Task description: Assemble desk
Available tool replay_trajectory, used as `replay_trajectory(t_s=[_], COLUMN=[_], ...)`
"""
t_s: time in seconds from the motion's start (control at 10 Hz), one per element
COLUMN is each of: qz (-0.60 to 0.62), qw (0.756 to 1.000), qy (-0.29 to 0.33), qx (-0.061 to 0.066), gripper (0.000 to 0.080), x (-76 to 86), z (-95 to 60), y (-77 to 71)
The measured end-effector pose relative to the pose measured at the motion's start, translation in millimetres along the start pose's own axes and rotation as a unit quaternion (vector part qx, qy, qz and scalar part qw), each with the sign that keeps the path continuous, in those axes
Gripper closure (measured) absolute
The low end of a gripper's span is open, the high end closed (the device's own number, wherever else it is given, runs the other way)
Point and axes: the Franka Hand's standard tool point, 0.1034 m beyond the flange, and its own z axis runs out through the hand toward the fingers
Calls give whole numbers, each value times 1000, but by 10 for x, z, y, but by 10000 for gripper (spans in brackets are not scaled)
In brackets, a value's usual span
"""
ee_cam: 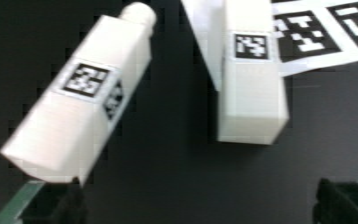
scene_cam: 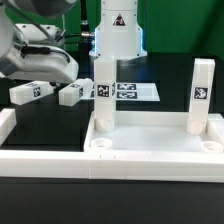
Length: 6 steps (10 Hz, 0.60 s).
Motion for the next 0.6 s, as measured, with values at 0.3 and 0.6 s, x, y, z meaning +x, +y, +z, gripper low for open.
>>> replay_trajectory(t_s=[0.3, 0.6], qz=[11, 21], qw=[1000, 1000], qy=[1, -10], qx=[9, 20], gripper=[151, 151], x=[4, 8], z=[5, 23], y=[-3, -6])
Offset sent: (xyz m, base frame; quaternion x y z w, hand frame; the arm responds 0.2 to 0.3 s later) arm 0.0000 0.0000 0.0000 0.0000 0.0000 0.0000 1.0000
